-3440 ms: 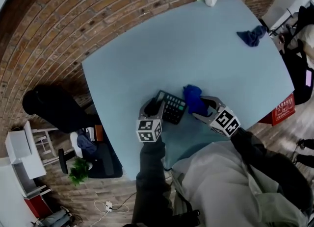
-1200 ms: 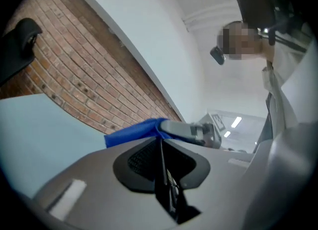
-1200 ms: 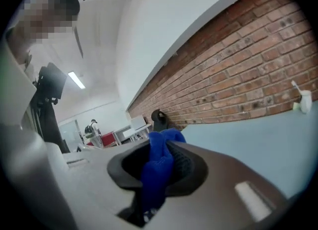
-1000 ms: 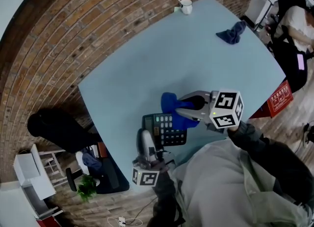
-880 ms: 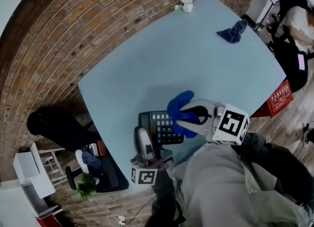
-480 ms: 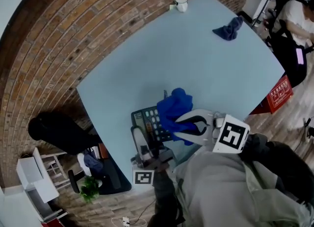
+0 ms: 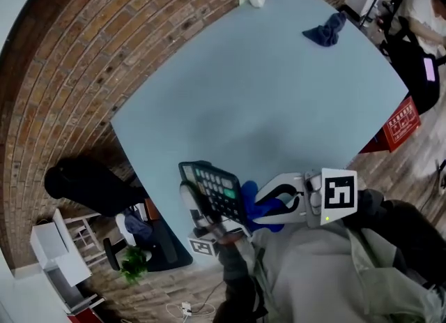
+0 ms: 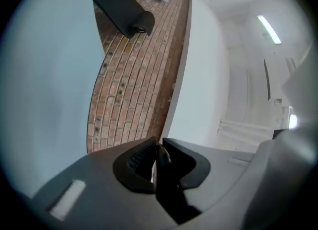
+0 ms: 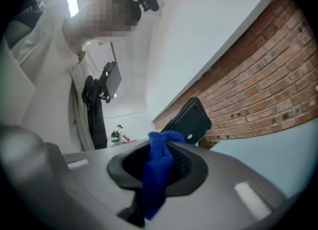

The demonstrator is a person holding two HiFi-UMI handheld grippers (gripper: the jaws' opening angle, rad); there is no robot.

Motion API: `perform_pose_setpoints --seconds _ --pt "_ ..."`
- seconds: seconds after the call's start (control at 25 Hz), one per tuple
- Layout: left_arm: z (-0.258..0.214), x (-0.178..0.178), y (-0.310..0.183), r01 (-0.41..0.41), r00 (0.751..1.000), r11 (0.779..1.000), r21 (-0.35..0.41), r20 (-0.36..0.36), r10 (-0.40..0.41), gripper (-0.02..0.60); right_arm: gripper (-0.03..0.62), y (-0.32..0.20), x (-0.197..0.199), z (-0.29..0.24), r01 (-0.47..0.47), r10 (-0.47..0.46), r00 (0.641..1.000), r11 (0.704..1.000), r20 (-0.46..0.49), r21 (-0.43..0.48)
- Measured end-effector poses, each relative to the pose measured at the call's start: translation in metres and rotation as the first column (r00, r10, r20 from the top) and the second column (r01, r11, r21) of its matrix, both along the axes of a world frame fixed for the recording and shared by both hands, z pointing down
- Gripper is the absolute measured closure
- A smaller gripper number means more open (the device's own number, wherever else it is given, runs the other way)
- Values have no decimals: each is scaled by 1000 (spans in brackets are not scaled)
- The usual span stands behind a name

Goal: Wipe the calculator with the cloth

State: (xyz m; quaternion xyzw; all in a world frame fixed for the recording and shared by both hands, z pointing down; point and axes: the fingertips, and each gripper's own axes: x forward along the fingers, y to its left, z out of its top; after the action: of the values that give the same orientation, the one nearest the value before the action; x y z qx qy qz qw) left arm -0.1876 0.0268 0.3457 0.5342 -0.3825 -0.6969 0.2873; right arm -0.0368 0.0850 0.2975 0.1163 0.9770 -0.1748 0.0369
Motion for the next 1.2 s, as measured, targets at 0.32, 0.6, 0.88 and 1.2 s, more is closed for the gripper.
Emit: perform_pose_setpoints --seconds 0.32,0.6,0.88,1.2 --pt "-13 36 -6 -146 988 983 108 -45 151 538 526 -82 11 -38 -46 125 950 962 285 -268" --pt "-17 33 -2 -162 982 975 153 -68 174 538 526 -36 -7 4 227 -90 954 837 285 -498" --pt "-45 66 9 -306 949 902 304 22 315 538 526 -83 -7 0 222 34 927 752 374 -620" --pt "-26 38 2 -216 976 962 166 13 217 538 526 -43 9 -14 317 -106 918 776 383 -545"
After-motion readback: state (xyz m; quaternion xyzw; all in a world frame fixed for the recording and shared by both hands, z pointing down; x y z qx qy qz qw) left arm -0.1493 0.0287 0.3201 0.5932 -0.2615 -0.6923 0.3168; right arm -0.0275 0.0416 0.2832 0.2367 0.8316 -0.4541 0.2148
